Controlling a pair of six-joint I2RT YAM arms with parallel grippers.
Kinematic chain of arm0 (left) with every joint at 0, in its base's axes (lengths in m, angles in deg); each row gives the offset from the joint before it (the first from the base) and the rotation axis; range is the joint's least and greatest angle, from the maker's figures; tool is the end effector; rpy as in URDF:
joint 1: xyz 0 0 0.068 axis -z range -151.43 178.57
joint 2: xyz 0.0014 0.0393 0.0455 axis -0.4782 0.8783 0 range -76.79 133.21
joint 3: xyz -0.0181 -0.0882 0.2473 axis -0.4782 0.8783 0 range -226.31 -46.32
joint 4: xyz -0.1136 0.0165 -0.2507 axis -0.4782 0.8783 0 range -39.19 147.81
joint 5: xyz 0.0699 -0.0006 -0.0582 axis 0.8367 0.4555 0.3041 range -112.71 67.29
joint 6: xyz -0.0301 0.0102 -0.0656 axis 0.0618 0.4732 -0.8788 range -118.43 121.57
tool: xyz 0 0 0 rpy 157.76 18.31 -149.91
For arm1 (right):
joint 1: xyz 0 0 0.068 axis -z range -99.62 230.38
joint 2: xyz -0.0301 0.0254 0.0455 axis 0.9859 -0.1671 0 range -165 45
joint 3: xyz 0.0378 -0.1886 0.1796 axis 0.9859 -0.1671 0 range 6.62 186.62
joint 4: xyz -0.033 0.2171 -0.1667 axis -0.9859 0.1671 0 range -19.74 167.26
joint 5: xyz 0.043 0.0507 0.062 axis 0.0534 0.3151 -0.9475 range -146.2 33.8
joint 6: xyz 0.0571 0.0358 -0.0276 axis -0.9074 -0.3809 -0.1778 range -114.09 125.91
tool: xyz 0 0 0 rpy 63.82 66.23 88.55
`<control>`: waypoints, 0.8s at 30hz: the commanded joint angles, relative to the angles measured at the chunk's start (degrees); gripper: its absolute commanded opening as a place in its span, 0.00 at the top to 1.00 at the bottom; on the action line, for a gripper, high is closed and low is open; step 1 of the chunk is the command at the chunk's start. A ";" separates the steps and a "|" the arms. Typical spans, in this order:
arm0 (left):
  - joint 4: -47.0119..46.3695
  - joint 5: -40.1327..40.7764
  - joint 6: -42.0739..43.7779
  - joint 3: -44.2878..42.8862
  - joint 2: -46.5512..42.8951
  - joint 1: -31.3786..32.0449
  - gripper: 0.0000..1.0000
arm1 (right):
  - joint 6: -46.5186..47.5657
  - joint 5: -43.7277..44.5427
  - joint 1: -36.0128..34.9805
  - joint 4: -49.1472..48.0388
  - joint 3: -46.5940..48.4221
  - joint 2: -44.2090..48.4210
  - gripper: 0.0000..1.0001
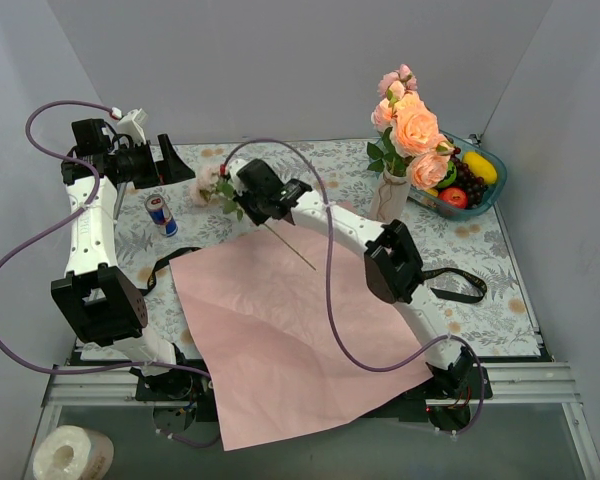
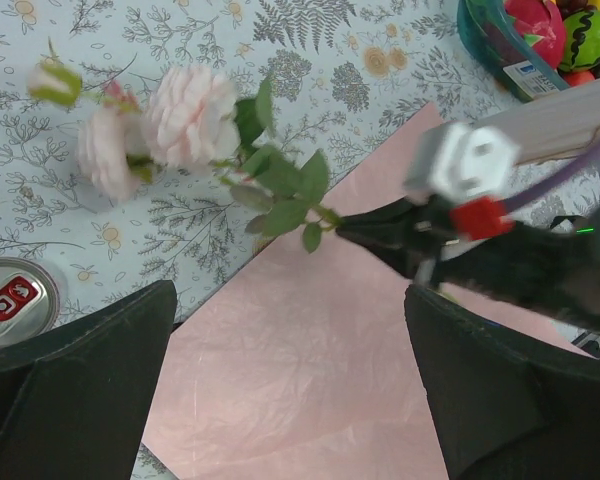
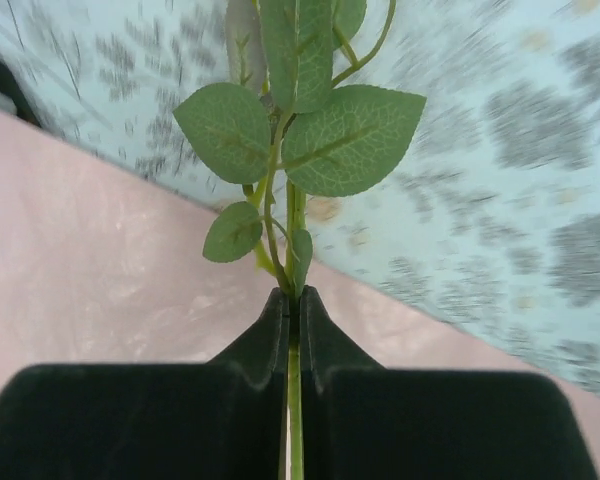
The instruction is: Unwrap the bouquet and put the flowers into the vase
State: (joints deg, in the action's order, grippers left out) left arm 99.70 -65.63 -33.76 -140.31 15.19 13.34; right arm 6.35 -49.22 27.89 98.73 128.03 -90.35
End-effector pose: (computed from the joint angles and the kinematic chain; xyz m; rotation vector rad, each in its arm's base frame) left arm 0.3656 0.0566 0.3501 -0.6659 2.2554 -1.0597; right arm 0.3508 0.4450 0.1971 -0.9803 2.1094 0.3225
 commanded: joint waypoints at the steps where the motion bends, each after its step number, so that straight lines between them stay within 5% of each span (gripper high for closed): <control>1: 0.68 -2.08 1.32 -2.41 -3.31 -0.16 0.02 | 4.82 3.82 2.83 -3.85 9.28 16.57 0.99; 13: 1.30 -7.88 1.23 -4.18 -0.93 -0.16 0.02 | 19.67 1.01 2.74 -39.41 -7.66 51.99 0.99; 18: 1.30 -8.32 1.41 -5.23 -0.23 -0.07 0.02 | 22.49 1.54 2.83 -44.64 -8.91 58.70 0.99; 24: 0.86 -8.85 0.71 -5.85 0.56 -0.16 0.02 | 35.21 14.97 3.01 -63.60 -19.61 66.17 0.99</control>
State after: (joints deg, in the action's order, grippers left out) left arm 100.97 -72.42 -32.97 -143.96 16.07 13.34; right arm 30.59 -43.82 30.74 49.83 115.46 -25.31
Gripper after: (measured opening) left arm 0.982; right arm 0.042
